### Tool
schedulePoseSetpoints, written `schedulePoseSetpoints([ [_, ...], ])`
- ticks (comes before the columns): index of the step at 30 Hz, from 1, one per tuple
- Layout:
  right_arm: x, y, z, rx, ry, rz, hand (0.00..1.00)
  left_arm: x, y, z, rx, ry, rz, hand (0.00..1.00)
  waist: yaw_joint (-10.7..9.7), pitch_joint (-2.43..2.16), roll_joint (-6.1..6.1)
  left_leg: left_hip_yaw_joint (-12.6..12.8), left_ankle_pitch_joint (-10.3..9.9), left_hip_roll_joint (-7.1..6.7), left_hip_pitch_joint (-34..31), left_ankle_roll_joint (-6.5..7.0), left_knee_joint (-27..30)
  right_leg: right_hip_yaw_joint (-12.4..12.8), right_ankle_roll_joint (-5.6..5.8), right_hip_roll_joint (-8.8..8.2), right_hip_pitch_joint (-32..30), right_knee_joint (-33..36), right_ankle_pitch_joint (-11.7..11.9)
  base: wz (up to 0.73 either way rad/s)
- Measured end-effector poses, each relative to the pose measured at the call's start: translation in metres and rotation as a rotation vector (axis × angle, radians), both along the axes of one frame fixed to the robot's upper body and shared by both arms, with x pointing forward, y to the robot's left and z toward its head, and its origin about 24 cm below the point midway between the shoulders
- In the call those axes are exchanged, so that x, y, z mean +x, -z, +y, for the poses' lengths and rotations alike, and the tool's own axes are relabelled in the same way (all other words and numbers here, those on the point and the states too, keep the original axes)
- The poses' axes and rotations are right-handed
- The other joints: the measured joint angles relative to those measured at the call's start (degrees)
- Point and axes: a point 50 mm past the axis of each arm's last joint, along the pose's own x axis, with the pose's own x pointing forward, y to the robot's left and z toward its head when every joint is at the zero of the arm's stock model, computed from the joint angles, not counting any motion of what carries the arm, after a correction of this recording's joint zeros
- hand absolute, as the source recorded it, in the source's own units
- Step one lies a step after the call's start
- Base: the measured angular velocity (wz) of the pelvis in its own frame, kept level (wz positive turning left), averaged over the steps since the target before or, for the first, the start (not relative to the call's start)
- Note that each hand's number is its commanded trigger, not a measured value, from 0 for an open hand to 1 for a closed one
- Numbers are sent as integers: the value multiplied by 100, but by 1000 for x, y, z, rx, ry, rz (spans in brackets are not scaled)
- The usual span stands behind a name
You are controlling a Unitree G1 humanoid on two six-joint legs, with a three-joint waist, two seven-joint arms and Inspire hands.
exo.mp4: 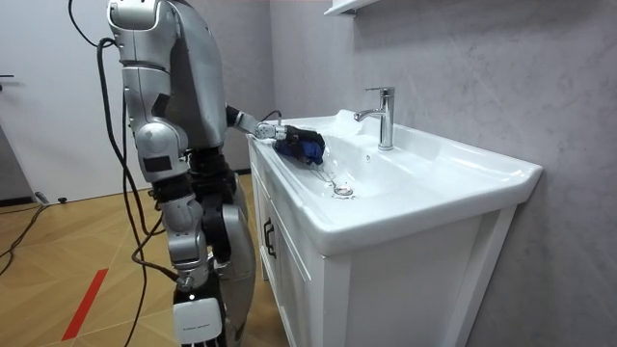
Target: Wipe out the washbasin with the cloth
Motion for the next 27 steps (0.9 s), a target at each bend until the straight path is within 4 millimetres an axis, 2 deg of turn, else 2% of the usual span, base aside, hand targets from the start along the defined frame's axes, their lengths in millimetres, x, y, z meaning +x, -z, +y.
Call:
schedulePoseSetpoints([
  [9, -1, 0, 0, -5, 1, 2, 0, -3, 6, 2, 48, 26, 58, 100, -127, -9, 11, -5, 0, 0, -6, 0, 6, -2, 0, 2, 2, -5, 0, 0],
  [10, -1, 0, 0, -5, 0, 3, 0, -2, 7, 2, 68, 41, 71, 100, -129, -21, 29, -5, 0, 0, -5, 0, 13, 12, 0, 4, 3, -7, 0, 0],
  [14, -1, 0, 0, -5, 0, 4, 0, 3, 11, 2, 105, 65, 113, 100, -139, -19, 45, -2, 0, 0, -1, 0, 16, 53, 0, 13, 2, -6, 0, -2],
  [18, -3, 0, -1, -8, -6, 12, 0, 6, 14, 3, 107, 57, 148, 100, -260, -12, 94, 23, 0, 0, 9, 0, 4, 91, -2, 16, -1, -12, 2, -1],
  [21, -3, 0, -2, -11, -22, 20, 0, 9, 15, 5, 43, 16, 158, 100, -314, -13, 139, 32, 0, 0, 4, 0, -41, 131, -3, 26, -42, -7, 3, -3],
  [22, -2, -1, -2, -12, -26, 26, 0, 9, 16, 5, -11, -14, 164, 100, -367, -12, 145, 39, 0, 0, 5, 0, -43, 132, -3, 25, -47, 5, 2, 0],
  [27, 0, 0, -1, -4, -23, 27, 0, 18, 24, 7, -246, -130, 200, 100, -375, -14, 155, 186, 1, 13, 70, -1, -33, 257, -2, 40, -81, 92, 0, -12],
])
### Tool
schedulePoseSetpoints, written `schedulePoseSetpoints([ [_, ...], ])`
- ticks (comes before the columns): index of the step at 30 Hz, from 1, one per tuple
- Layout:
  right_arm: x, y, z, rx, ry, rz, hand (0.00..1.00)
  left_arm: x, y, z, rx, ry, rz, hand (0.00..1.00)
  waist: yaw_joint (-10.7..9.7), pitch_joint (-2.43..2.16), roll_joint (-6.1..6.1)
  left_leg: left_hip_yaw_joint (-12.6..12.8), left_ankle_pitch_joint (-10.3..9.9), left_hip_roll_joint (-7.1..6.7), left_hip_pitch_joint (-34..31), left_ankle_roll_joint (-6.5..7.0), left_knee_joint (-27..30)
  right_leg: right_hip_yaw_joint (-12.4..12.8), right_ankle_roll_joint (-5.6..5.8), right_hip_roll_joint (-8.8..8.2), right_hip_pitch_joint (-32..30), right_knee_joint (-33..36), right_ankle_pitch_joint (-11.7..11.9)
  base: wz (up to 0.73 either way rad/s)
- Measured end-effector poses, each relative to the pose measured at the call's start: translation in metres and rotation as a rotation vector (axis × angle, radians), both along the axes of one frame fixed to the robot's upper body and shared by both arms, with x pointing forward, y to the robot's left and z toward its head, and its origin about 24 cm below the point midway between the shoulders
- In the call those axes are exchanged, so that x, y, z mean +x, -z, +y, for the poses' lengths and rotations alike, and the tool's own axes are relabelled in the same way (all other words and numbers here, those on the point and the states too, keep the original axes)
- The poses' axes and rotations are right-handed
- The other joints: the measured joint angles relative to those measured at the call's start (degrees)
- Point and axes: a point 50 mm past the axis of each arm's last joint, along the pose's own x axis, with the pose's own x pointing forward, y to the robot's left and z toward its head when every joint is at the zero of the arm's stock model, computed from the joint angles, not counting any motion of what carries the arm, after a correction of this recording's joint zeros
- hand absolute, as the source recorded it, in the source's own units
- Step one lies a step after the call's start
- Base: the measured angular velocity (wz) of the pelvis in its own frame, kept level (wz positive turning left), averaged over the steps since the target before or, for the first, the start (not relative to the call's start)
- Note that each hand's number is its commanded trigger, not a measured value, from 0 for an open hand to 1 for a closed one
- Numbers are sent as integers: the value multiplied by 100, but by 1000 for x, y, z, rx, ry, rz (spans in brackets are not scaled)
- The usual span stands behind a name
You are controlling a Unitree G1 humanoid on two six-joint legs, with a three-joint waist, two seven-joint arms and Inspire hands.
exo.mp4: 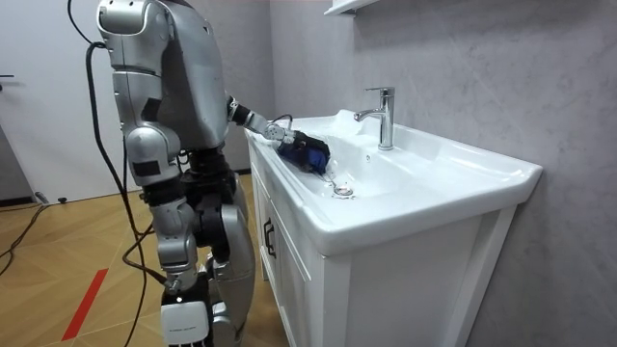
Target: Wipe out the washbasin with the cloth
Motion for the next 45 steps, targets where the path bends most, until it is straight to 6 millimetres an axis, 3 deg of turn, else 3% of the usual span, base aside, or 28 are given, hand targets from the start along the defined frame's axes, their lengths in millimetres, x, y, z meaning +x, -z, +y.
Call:
schedulePoseSetpoints([
  [7, -4, 0, 1, -4, 23, 6, 0, 7, 9, 3, -248, -140, 56, 100, -10, 2, -18, 249, -1, 23, 185, -1, -26, 215, -7, 44, 41, 24, -4, -17],
  [17, -19, 1, 5, 3, 83, 27, 0, 15, 4, 6, -489, -283, 13, 100, -41, -16, -83, 379, -4, 38, 68, -14, -94, 344, -13, 82, -266, 119, -5, -7],
  [22, -22, 2, 10, 16, 91, 21, 0, 16, 5, 0, -619, -349, 9, 100, -216, -21, -127, 556, -4, 40, 84, -13, -69, 499, -19, 96, -312, 210, 0, -16],
  [29, -30, 2, 13, 22, 109, 46, 0, 17, 6, -1, -632, -357, 23, 100, -487, -12, -123, 709, -4, 69, 127, -13, -78, 651, -43, 151, -352, 210, 16, -14],
  [33, -35, 2, 14, 23, 104, 66, 0, 19, 7, -5, -640, -360, 30, 100, -631, 19, -133, 755, -4, 85, 120, -14, -77, 652, -56, 162, -372, 214, 25, -2],
  [45, -31, 2, 16, 27, 98, 29, 0, 34, 4, -6, -624, -375, 25, 100, -656, 33, -66, 1063, -51, 188, 79, -116, -113, 792, -113, 299, -681, 413, 65, -13],
])
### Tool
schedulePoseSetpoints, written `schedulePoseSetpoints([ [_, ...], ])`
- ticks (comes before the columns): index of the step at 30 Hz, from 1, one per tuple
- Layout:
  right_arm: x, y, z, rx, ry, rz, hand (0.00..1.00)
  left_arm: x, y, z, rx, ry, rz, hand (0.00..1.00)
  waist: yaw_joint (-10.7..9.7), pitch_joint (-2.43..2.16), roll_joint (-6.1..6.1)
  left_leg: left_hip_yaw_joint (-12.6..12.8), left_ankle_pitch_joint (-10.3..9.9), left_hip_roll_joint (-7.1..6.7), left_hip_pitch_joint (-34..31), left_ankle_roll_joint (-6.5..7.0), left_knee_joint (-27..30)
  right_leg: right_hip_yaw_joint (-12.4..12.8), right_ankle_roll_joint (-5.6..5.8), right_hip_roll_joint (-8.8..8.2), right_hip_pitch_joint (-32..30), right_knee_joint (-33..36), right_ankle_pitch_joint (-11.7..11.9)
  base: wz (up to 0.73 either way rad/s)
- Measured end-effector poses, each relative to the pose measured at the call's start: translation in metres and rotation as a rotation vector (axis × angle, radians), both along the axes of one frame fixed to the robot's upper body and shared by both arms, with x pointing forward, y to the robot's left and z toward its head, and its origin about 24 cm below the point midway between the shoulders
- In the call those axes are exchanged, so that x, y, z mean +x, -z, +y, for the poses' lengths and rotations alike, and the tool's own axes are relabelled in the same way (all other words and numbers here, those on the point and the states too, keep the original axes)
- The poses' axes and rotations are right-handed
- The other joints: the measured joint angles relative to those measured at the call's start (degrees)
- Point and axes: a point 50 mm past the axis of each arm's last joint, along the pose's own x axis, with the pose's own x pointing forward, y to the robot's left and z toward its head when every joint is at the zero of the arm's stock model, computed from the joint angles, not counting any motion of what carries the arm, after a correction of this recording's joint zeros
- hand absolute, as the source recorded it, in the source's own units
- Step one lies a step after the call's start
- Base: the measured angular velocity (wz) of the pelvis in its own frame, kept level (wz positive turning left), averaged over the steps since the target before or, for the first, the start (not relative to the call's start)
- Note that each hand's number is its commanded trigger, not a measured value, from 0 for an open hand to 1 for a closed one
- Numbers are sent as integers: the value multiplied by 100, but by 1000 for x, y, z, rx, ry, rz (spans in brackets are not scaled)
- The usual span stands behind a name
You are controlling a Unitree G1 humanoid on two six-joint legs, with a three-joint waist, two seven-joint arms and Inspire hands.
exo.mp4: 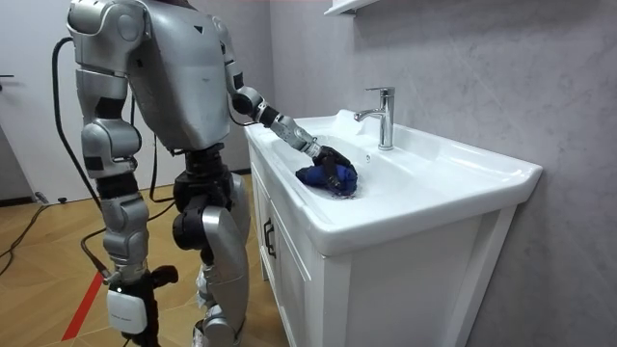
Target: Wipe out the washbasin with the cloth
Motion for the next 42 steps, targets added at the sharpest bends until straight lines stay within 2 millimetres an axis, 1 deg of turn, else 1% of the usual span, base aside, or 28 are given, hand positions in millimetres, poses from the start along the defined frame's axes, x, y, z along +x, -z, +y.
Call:
schedulePoseSetpoints([
  [2, 1, 0, 0, 0, -1, -6, 0, 2, -2, 0, 4, 0, -8, 100, -20, 6, -31, 55, 0, -1, -1, 0, 8, 44, -1, 5, -31, 9, 1, -19],
  [3, 0, 0, 0, 1, 4, -10, 0, 5, -4, -1, 10, 5, -16, 100, -8, -2, -54, 115, 0, -3, -7, 0, 18, 114, -1, 19, -80, 34, 1, -23],
  [4, -1, 0, 1, 2, 6, -14, 0, 8, -6, 0, 16, 6, -26, 100, -6, -20, -49, 157, 0, -6, -28, 0, 20, 166, -1, 28, -130, 66, 1, -23],
  [5, -2, 0, 1, 2, 8, -13, 0, 10, -8, 0, 20, 7, -31, 100, -12, -26, -58, 168, 0, -8, -43, 0, 22, 181, -1, 29, -158, 77, 1, -16],
  [7, -9, -1, 1, 3, 27, -2, 0, 18, -14, -2, 26, 16, -55, 100, -54, 15, -126, 182, 0, -7, -75, 0, 33, 204, -2, 31, -185, 81, 1, -5],
  [9, -15, -1, 0, 0, 39, 13, 0, 20, -15, -2, 33, 20, -59, 100, -54, 19, -138, 215, 0, 2, -73, 0, 34, 243, -7, 52, -195, 77, 5, -9],
  [12, -24, -2, 0, 0, 49, 32, 0, 20, -16, -1, 56, 19, -54, 100, -135, 18, -134, 288, 0, 22, -71, 0, 53, 297, -18, 84, -214, 78, 12, -12],
  [15, -26, -2, 0, 0, 61, 35, 0, 23, -18, -2, 66, 16, -61, 100, -189, 7, -114, 317, 0, 43, -97, -1, 66, 312, -38, 109, -254, 82, 25, -8],
  [19, -24, -2, 0, -13, 59, 19, 0, 29, -23, 0, 97, -1, -87, 100, -216, 2, -101, 464, 9, 85, -88, -17, 86, 385, -77, 163, -283, 78, 54, -13],
  [23, -22, -2, -1, -20, 48, 11, 0, 33, -29, 0, 154, 25, -112, 100, -311, 2, -100, 474, 9, 110, -97, -17, 142, 398, -93, 180, -277, 78, 64, 0],
  [26, -18, -2, -1, -20, 48, 0, 0, 49, -47, -6, 180, 44, -190, 100, -342, 2, -89, 445, 7, 114, -171, -20, 173, 399, -88, 178, -321, 56, 82, 3],
  [27, -16, -1, -2, -21, 48, -4, 0, 60, -59, -9, 192, 54, -231, 100, -334, 0, -59, 436, 5, 116, -211, -23, 168, 394, -83, 178, -343, 24, 111, 0],
  [28, -13, -2, -4, -25, 48, -12, 0, 69, -68, -12, 197, 57, -269, 100, -330, 8, -16, 438, 6, 119, -222, -24, 157, 394, -80, 180, -341, -28, 154, -3],
  [29, -12, -2, -4, -26, 46, -19, 0, 72, -73, -14, 200, 59, -287, 100, -334, 18, 6, 439, 6, 119, -220, -24, 157, 395, -78, 179, -341, -29, 162, -4],
  [30, -11, -2, -6, -29, 43, -25, 0, 77, -79, -16, 204, 66, -315, 100, -351, 4, 51, 439, 6, 115, -213, -24, 149, 394, -75, 178, -336, -31, 165, 0],
  [31, -11, -2, -7, -31, 43, -26, 0, 80, -84, -19, 207, 73, -335, 100, -395, 14, 82, 437, 6, 115, -190, -24, 148, 395, -75, 178, -309, -40, 165, 0],
  [33, -10, -3, -9, -35, 44, -27, 0, 82, -88, -22, 212, 81, -355, 100, -438, 25, 112, 437, 6, 119, -176, -24, 148, 393, -75, 181, -275, -81, 165, 0],
  [34, -10, -3, -9, -37, 52, -31, 0, 82, -88, -22, 211, 81, -358, 100, -465, 13, 146, 437, 7, 122, -175, -26, 148, 395, -76, 184, -272, -91, 166, 0],
  [35, -10, -3, -9, -38, 53, -31, 0, 82, -88, -22, 211, 82, -358, 100, -475, 11, 151, 436, 8, 123, -170, -28, 147, 396, -77, 186, -269, -91, 166, -4],
  [37, -10, -3, -10, -36, 62, -32, 0, 82, -88, -22, 211, 81, -358, 100, -482, 19, 140, 446, 9, 133, -147, -29, 142, 412, -82, 203, -255, -94, 169, -4],
  [39, -11, -3, -10, -35, 93, -33, 0, 82, -88, -22, 212, 82, -358, 100, -505, 39, 110, 447, 9, 140, -146, -29, 142, 411, -85, 208, -241, -116, 171, 0],
  [42, -12, -3, -10, -35, 100, -31, 0, 82, -88, -21, 214, 80, -355, 100, -495, 40, 108, 451, 9, 142, -146, -29, 145, 413, -86, 209, -240, -121, 171, 0],
])
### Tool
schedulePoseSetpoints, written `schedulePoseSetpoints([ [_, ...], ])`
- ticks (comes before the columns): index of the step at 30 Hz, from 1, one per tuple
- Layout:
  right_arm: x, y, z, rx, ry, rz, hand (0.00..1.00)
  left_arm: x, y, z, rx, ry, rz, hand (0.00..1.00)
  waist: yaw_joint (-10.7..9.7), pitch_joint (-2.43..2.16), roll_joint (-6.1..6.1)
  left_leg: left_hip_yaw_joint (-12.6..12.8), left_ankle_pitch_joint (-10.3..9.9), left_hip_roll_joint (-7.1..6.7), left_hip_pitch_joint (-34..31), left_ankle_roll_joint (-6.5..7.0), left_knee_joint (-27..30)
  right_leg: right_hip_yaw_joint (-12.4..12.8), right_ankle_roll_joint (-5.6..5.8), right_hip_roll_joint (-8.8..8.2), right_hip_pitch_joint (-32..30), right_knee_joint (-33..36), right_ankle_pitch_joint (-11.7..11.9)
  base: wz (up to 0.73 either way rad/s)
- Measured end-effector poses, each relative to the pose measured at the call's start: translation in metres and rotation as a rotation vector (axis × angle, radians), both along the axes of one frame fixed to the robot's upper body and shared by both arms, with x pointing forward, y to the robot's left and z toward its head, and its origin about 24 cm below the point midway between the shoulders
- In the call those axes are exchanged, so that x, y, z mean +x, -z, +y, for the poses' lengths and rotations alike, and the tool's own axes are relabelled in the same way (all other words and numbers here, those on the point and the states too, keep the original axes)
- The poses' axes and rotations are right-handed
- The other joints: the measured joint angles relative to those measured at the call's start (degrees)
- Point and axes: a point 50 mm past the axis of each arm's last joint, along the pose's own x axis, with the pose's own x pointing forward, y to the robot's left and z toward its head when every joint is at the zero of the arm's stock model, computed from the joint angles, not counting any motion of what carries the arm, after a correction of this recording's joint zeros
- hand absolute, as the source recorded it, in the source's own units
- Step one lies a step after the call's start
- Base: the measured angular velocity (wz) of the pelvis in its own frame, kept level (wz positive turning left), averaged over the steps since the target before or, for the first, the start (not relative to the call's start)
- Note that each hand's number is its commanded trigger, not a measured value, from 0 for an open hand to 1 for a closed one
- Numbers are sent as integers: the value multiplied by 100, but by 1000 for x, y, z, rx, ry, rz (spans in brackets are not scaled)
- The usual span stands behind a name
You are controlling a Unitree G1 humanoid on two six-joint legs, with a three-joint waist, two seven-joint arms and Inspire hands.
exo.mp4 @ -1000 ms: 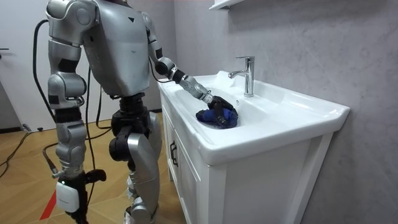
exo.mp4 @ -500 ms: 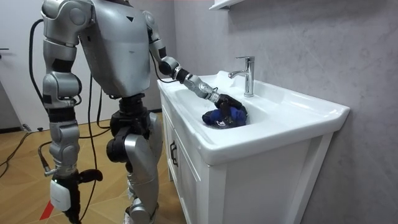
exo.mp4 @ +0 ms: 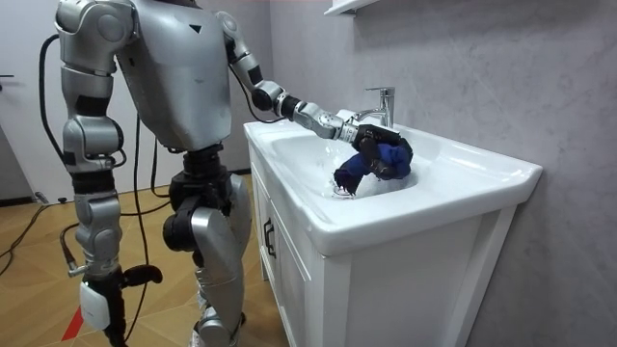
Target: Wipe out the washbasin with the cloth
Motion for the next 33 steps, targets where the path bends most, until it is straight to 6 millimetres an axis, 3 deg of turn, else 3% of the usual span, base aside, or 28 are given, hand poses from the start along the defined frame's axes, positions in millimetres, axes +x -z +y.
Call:
schedulePoseSetpoints([
  [8, 0, 0, -1, -1, -6, -4, 0, 3, -2, -3, -13, 43, 8, 100, -6, -13, 21, -5, 0, 10, -22, 0, 12, -10, -5, 9, -36, 46, 3, 0],
  [22, -4, -1, 0, -12, 8, 17, 0, 0, 6, -23, -60, 150, 65, 100, -142, 6, -9, 21, 0, 4, 30, 0, -33, 86, -6, 38, -3, -1, 8, -2],
  [33, -11, 1, 6, 11, -27, 75, 0, -10, 29, -24, -228, 74, 169, 100, -36, 11, -38, 79, 1, -2, 102, -1, -88, 84, -3, 41, 41, -14, 6, 0],
])
